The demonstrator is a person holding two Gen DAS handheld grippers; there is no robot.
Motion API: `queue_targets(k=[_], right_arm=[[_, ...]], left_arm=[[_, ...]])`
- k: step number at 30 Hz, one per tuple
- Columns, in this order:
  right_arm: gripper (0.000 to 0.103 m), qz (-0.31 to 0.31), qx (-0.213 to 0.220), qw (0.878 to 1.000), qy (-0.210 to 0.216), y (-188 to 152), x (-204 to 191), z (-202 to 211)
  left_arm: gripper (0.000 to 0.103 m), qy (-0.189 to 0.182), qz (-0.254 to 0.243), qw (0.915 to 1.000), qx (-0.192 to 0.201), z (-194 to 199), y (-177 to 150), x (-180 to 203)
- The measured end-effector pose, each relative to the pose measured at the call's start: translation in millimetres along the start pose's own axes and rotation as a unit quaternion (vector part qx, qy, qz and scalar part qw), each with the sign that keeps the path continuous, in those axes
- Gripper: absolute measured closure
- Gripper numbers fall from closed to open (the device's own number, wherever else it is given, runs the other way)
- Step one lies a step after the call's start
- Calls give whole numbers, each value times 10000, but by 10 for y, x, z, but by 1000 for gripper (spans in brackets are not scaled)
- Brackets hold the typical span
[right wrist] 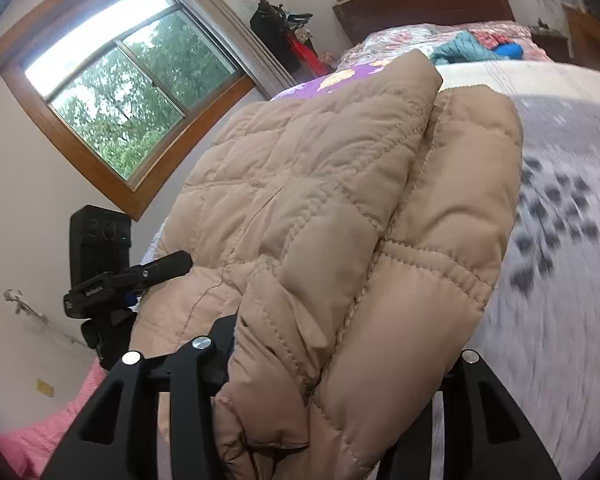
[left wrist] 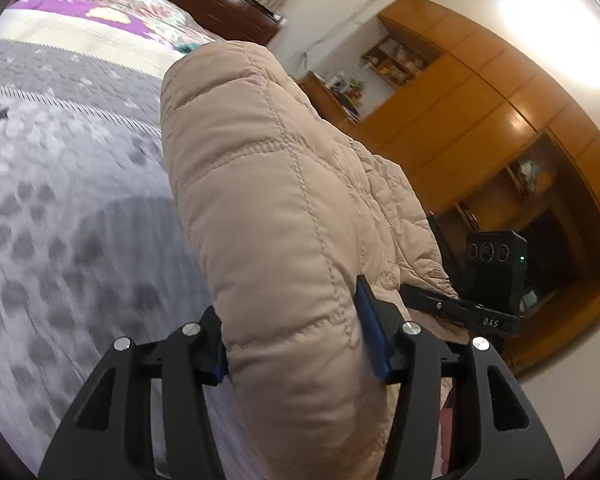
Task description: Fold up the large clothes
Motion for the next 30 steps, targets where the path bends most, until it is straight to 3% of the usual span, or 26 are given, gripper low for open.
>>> queue_targets(k=[6, 10, 12, 18, 23, 27, 30], right_arm=[[58, -35, -249, 9996, 103, 249, 370, -601], [54, -204, -432, 9985, 252, 273, 577, -945], [51, -276, -402, 9981, 389, 281, 625, -1016], [32, -493, -502, 9971, 284, 184, 712, -973], [26, -230, -406, 9989, -103, 37, 545, -586], [24, -5, -339, 9988, -354, -153, 381, -315], [24, -88, -322, 9981, -515, -291, 331, -263]], left_arm=[[50, 335, 172, 9993, 81, -134, 421, -508], [47, 530, 406, 9978, -46, -259, 498, -909], [43, 427, 453, 9980, -62, -278, 493, -982], [35, 677, 346, 9971, -79, -210, 488, -917], [34, 1165, -14, 9930, 190, 114, 304, -758], [30, 1527, -620, 9853, 455, 427, 30, -501], [30, 1787, -787, 9797, 456, 498, -134, -452]])
Point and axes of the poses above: each gripper's, at about its wrist camera, not at the fingertips, and z roughly against the way its jaws point, x to its right, y to its top, the point moved 4 cm from there along -z, roughly the way its jaws point, and after that the axes turned 8 degrees about z, right-handed, at the moved point
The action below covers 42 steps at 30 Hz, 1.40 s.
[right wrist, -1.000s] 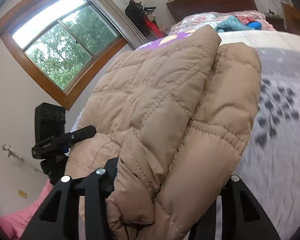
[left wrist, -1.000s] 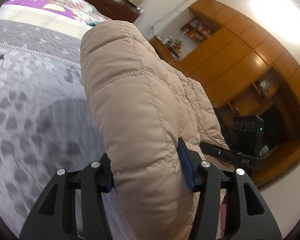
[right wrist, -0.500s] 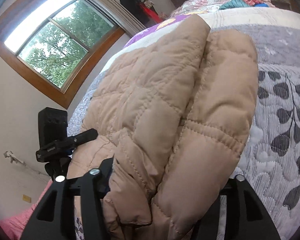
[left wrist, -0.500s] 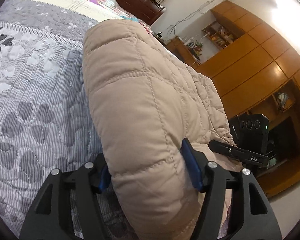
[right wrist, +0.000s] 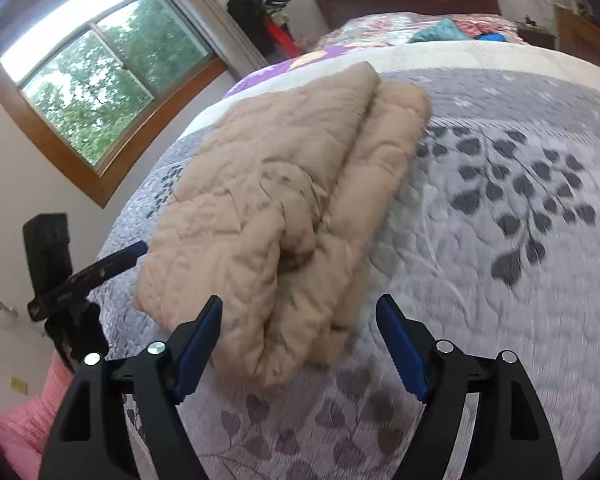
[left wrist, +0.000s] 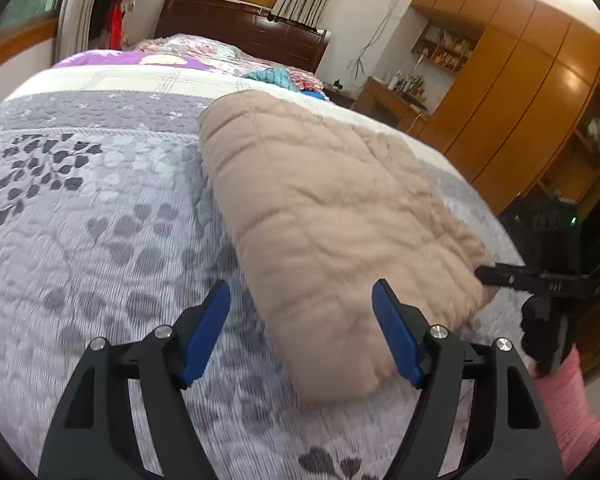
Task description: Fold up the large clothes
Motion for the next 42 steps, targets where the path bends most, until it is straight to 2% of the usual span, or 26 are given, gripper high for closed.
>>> queue_targets(k=[3, 6, 10, 15, 17, 20, 22, 24, 31, 37, 42], right_arm=[[24, -154, 13, 9999, -23, -108, 53, -4], [24, -307, -46, 9995, -30, -308, 227, 22], [23, -701, -169, 9974, 36, -465, 400, -140], [23, -774, -85, 9969, -113, -518, 369, -66], [23, -688, 1, 9971, -333, -533, 287, 56], [20, -391, 156, 9944, -970, -522, 23, 286], [11, -212, 270, 9900, -1366, -571, -154, 433], [6, -48, 397, 9857, -1640, -665, -333, 564], [4, 283, 783, 9758, -2023, -914, -882, 861], [4, 360, 914, 9698, -2234, -1027, -1080, 1026], [4, 370, 870, 9688, -2291, -1169, -1223, 1127]], left_arm=[[29, 263, -23, 9996, -70, -37, -96, -13], [29, 259, 117, 9995, -149, -50, -219, -57], [25, 382, -16, 9991, -160, -173, -206, -132], [25, 452, 94, 9987, -197, -138, -208, -152], [26, 609, 19, 9980, -140, -65, -201, -114], [25, 1056, -282, 9940, 88, 161, -230, 9], [20, 1246, -397, 9911, 258, 343, -264, 96], [14, 1306, -437, 9897, 403, 522, -318, 169], [7, 1767, -495, 9787, 920, 1012, -563, 323], [7, 1779, -199, 9788, 998, 1303, -712, 367], [7, 1935, -134, 9749, 1093, 1491, -845, 387]])
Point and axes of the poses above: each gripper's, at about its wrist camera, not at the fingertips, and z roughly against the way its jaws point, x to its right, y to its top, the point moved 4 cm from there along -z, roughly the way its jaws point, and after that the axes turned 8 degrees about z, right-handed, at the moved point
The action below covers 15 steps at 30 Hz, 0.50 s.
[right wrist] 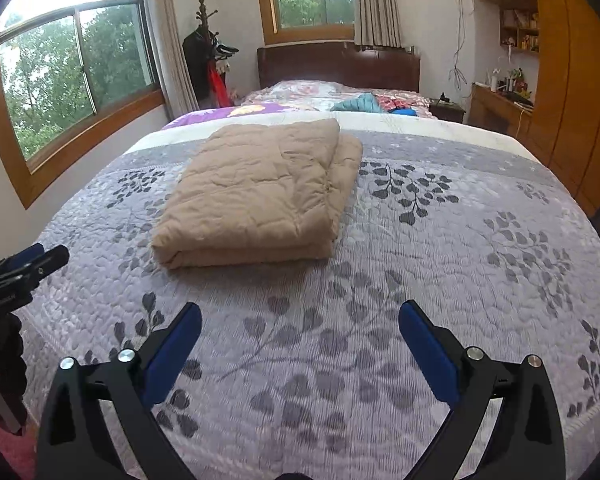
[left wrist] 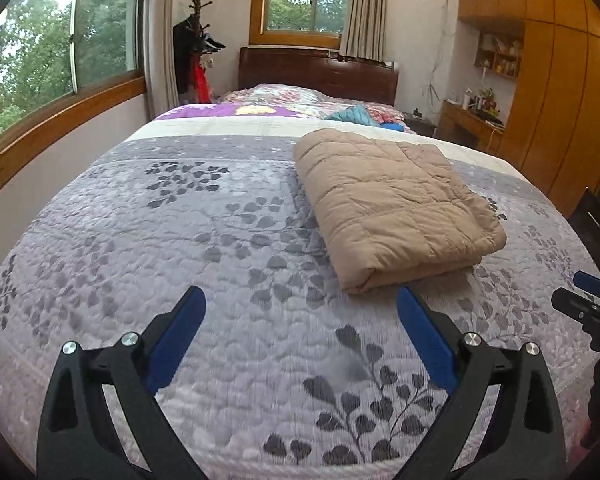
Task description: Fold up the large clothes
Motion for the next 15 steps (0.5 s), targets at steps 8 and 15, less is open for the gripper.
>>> queue_targets(k=[8, 15], right_arm=[[4, 140, 74, 9999, -28, -65, -150, 293], [4, 156, 110, 9998, -43, -148, -205, 440]], left_arm=[[7, 160, -208, 9996, -98, 308, -143, 41], [7, 251, -349, 9991, 59, 504, -222, 108]])
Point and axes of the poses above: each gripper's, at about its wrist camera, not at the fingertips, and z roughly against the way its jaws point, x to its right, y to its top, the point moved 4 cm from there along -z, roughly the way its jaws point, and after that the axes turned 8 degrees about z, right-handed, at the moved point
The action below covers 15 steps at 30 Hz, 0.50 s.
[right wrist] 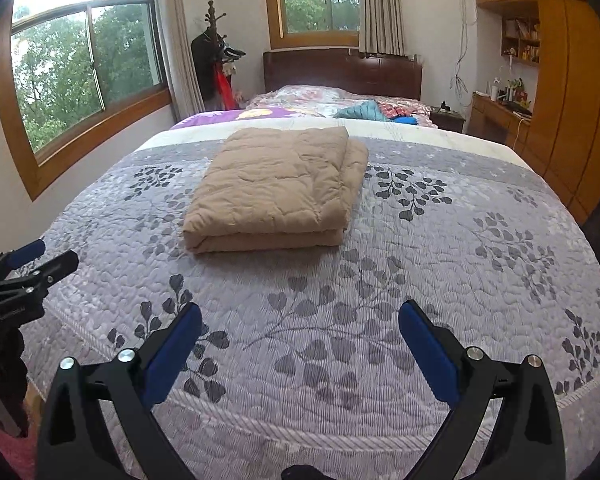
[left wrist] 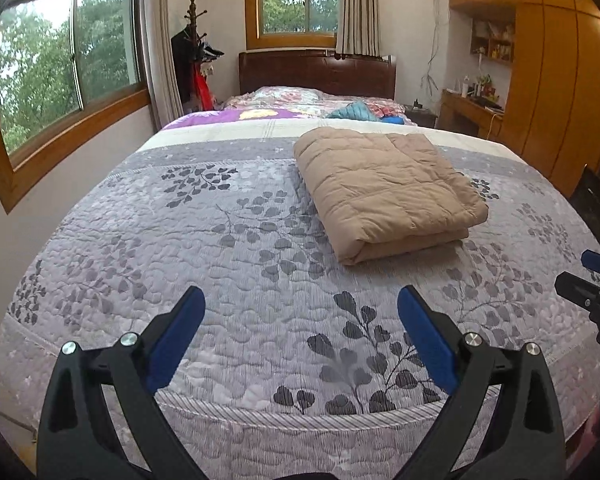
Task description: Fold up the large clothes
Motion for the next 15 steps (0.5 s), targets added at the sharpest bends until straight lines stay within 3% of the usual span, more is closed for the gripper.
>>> queue_targets(k=[15], right_arm=[[4, -103, -7, 9999, -35, -115, 15, 109]], left_arm=[[7, 37, -34, 9998, 213, 245, -31, 20]])
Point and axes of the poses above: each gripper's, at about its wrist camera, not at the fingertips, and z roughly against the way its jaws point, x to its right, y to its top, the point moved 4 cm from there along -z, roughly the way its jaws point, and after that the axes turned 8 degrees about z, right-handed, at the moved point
